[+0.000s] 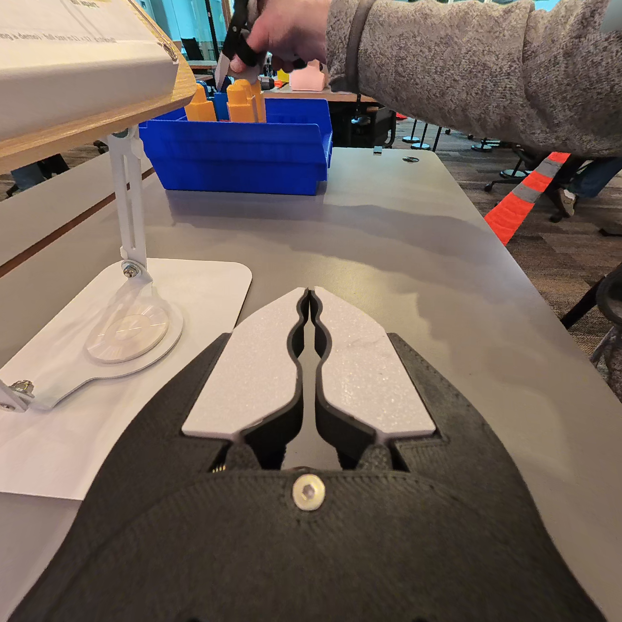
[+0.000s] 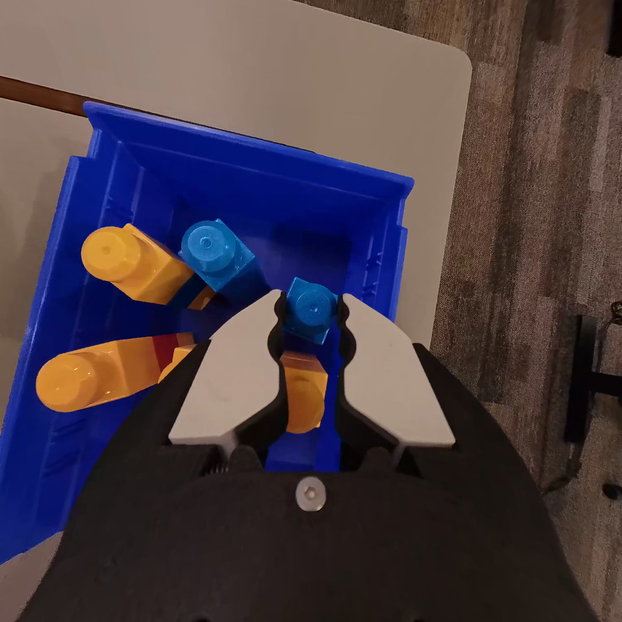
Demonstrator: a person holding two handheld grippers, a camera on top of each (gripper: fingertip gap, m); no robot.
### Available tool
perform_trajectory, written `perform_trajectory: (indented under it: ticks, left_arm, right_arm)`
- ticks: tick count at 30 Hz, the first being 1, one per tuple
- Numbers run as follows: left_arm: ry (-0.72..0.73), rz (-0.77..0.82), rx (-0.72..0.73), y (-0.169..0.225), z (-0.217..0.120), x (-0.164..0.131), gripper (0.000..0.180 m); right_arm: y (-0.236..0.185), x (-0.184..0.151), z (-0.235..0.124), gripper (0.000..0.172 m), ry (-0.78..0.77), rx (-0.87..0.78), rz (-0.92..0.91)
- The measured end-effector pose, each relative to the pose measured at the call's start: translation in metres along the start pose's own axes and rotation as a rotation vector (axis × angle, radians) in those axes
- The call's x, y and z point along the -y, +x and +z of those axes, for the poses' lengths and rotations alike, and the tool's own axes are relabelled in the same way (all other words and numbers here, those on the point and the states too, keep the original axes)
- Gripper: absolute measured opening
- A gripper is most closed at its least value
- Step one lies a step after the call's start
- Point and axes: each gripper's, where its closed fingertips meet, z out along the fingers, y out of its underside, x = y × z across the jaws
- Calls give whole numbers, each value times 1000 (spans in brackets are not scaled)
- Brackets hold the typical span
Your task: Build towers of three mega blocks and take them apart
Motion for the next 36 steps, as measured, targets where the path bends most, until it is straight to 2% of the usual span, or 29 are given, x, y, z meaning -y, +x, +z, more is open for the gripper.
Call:
perform_trajectory:
  ticks: [7,21,29,33,36]
  left_arm:
    - [0,-2,1,-1,0,0,0]
    - [-2,-4,-4,-1,0,-1,0]
    - [-4,-3,-3,-1,1,-1,0]
    - [-4,-4,-2,-2,1,-1,0]
    - [-5,-3,0,-2,1,-2,0]
  right_arm:
    - [1,16,-2,29,36,-11,-34]
    - [-1,15,11,30,-21,61,-70]
    - [5,26,-2,41,31,13,-85]
    - [-12,41,-20,35,65,8,-139]
    - [-37,46,-23,33,38,75,-145]
